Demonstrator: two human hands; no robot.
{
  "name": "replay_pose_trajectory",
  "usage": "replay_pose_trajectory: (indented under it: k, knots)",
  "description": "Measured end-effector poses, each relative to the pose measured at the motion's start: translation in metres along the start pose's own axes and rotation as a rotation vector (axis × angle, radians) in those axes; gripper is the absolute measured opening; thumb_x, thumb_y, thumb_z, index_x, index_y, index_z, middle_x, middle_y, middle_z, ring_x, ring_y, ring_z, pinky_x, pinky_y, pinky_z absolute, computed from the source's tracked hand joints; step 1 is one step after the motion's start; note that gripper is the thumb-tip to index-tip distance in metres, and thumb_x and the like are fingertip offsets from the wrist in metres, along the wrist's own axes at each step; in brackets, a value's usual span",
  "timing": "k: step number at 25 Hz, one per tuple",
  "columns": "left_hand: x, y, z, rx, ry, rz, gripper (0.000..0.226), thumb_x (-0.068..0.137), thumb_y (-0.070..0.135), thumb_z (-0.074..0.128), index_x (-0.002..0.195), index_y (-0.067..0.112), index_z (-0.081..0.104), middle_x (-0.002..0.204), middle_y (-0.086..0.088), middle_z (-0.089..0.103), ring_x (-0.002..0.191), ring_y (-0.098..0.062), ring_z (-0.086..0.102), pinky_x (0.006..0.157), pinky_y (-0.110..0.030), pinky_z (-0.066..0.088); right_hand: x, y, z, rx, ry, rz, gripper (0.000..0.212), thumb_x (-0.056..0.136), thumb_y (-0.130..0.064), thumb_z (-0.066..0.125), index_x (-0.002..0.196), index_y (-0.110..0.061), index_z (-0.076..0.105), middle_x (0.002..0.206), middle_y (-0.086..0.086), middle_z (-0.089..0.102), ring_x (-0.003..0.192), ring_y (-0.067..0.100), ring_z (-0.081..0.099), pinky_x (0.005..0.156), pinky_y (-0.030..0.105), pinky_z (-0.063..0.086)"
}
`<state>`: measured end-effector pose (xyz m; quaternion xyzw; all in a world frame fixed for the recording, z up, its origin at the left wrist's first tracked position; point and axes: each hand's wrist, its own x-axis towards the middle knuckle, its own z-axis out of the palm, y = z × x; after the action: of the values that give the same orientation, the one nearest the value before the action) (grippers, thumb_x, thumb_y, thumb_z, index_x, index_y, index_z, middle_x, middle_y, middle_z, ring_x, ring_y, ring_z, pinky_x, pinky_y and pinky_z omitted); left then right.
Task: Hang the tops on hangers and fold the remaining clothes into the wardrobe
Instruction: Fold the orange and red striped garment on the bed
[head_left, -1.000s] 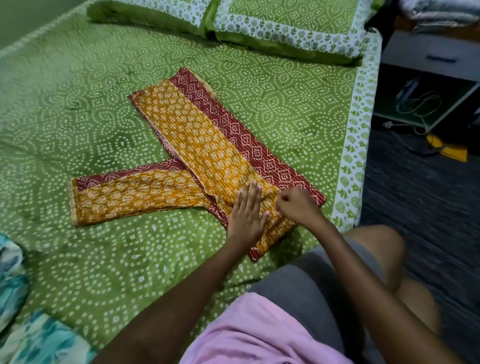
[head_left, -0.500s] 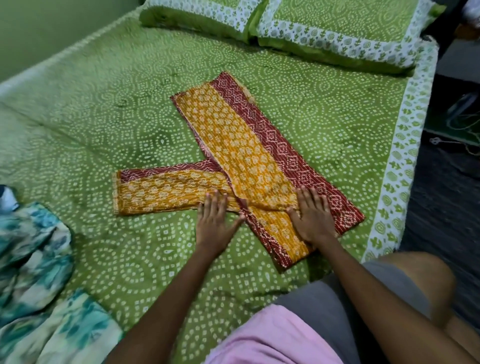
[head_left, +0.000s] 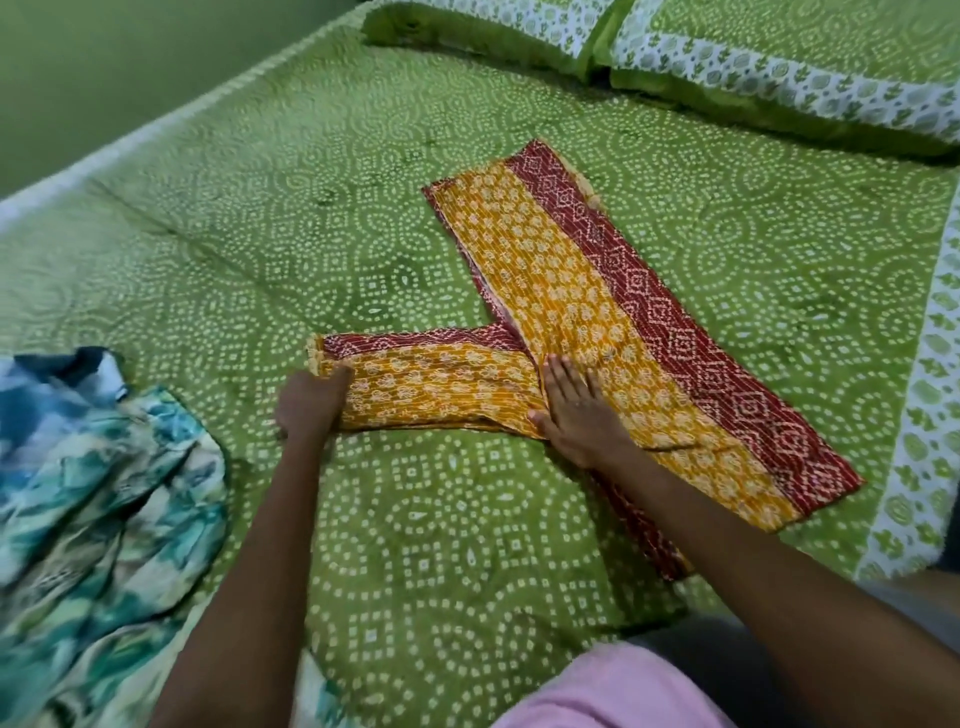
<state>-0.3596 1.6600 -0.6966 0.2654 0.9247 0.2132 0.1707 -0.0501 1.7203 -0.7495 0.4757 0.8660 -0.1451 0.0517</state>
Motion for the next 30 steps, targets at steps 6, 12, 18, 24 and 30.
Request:
replay_pose_trajectory:
  k: [6,12,18,24,30]
  knots:
    - [-0.014,-0.027,0.003,-0.410,0.082,-0.073,0.043,0.091,0.030,0.059,0.123,0.002,0.052,0.118,-0.016,0.059,0.097,-0.026,0.056,0.074,-0.030,0.042,0.049,-0.044,-0.011,-0.090,0.059,0.168,0.082,0.092,-0.064,0.008,0.146,-0.005,-0.014,0.155,0.012,-0.020,0.142,0.026,-0.021,0.113,0.043,-0.015]
    - [-0.010,-0.026,-0.004,-0.585,0.050,-0.131,0.053,0.090,0.029,0.060,0.134,0.006,0.042,0.122,-0.006,0.054,0.100,-0.020,0.052,0.083,-0.031,0.045,0.074,-0.171,0.002,0.141,0.016,-0.128,0.090,0.090,-0.068,0.017,0.146,-0.004,-0.013,0.153,0.016,-0.019,0.142,0.030,-0.018,0.112,0.040,-0.015]
    - [-0.020,0.022,-0.016,-0.701,-0.156,0.067,0.037,0.091,0.019,0.060,0.123,0.002,0.051,0.109,-0.010,0.063,0.098,-0.026,0.063,0.071,-0.026,0.051,0.050,-0.196,-0.013,0.994,-0.010,-0.158,0.078,0.088,-0.013,0.060,0.150,-0.022,0.014,0.127,0.026,0.053,0.098,0.025,0.058,0.080,0.033,0.049]
    - [-0.087,0.094,-0.005,-0.808,-0.109,0.732,0.039,0.080,0.033,0.066,0.112,0.016,0.051,0.107,-0.001,0.064,0.096,-0.008,0.061,0.084,-0.018,0.047,0.041,-0.051,-0.100,1.990,0.390,0.329,0.019,0.089,-0.010,0.055,0.107,-0.006,0.059,0.096,0.011,0.066,0.076,0.019,0.066,0.060,0.030,0.057]
    - [-0.165,0.072,0.118,0.079,-0.457,0.801,0.093,0.085,0.061,0.051,0.151,0.022,-0.002,0.155,0.003,-0.018,0.143,-0.013,-0.012,0.119,-0.042,0.002,-0.014,0.101,-0.046,2.379,0.527,0.613,0.094,0.046,-0.017,0.084,0.132,-0.005,0.049,0.099,0.012,0.072,0.092,0.022,0.069,0.087,0.038,0.050]
